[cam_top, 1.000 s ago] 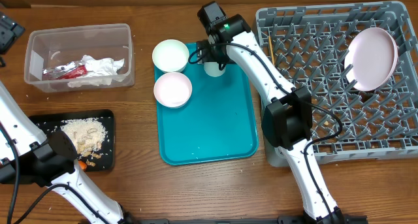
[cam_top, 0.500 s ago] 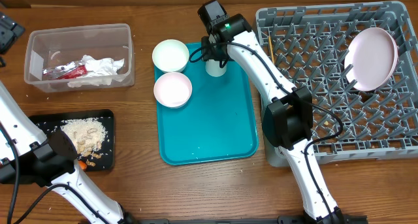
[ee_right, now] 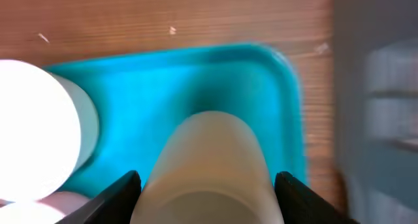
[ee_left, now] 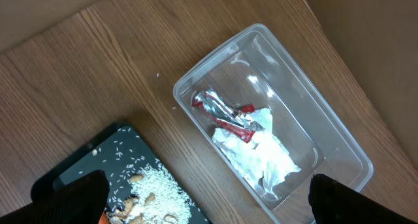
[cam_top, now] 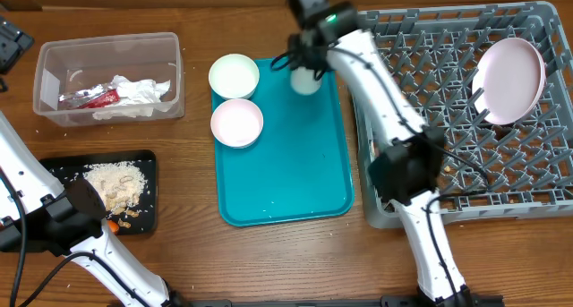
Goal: Sort waste into correct bins and load items into the dishwasher rack
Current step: 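Carry the cup into the rack and set it down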
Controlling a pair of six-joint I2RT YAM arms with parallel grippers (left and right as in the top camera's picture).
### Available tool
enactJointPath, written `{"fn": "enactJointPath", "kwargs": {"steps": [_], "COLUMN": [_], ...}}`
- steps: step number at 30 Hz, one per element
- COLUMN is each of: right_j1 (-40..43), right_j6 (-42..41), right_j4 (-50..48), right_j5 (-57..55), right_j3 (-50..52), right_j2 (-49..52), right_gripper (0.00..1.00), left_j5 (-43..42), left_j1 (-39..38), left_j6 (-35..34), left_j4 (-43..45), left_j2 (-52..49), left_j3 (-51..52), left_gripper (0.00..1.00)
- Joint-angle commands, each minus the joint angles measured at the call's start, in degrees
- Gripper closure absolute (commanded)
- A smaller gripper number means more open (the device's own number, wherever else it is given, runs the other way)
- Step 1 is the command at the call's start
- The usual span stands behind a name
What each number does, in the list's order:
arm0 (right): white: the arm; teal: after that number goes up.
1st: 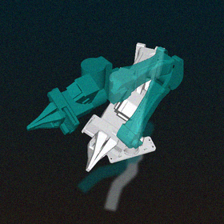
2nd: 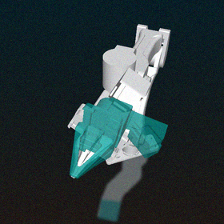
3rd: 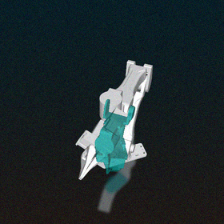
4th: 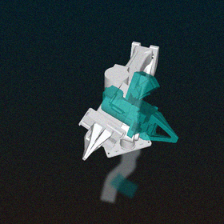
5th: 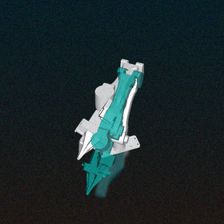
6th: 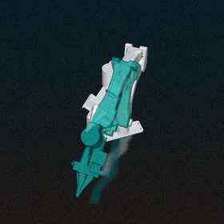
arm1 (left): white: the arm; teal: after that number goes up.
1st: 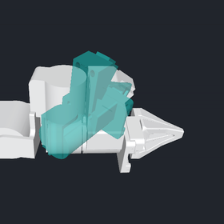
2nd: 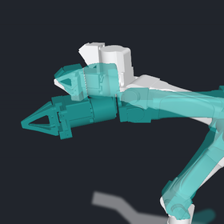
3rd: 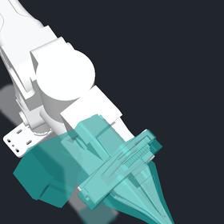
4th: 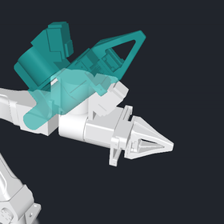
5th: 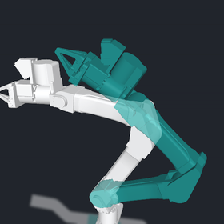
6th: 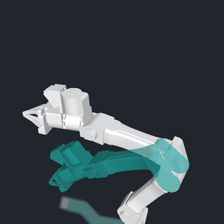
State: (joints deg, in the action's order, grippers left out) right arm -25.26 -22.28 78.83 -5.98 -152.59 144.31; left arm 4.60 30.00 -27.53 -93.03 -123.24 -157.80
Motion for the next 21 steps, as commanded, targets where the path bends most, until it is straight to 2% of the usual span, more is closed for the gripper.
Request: {"fn": "enactJointPath", "kwargs": {"steps": [1,10,19,21], "right_j1": [5.6,20.8,29.2,30.8], "right_j6": [-0.4,-0.3,-0.4,-0.4], "right_j4": [3.4,8.0,2.1,-0.4], "right_j5": [-0.5,-0.5,-3.0,-3.0], "right_j3": [-7.0,-7.8,5.2,9.2], "right_j2": [-11.3,-16.3,-16.2,-16.2], "right_gripper": [0.64,0.64,0.61,0.58], "left_j5": [0.4,0.4,0.4,0.4], "left_j1": [-0.4,-0.4,-0.4,-0.4], "left_j6": [-0.8,-0.8,-0.8,-0.8], "left_j4": [0.1,0.1,0.1,0.1], "left_j2": [-0.5,-0.5,-0.5,-0.5], "left_j3": [-0.1,-0.1,-0.1,-0.1], "left_gripper": [0.00,0.00,0.00,0.00]}}
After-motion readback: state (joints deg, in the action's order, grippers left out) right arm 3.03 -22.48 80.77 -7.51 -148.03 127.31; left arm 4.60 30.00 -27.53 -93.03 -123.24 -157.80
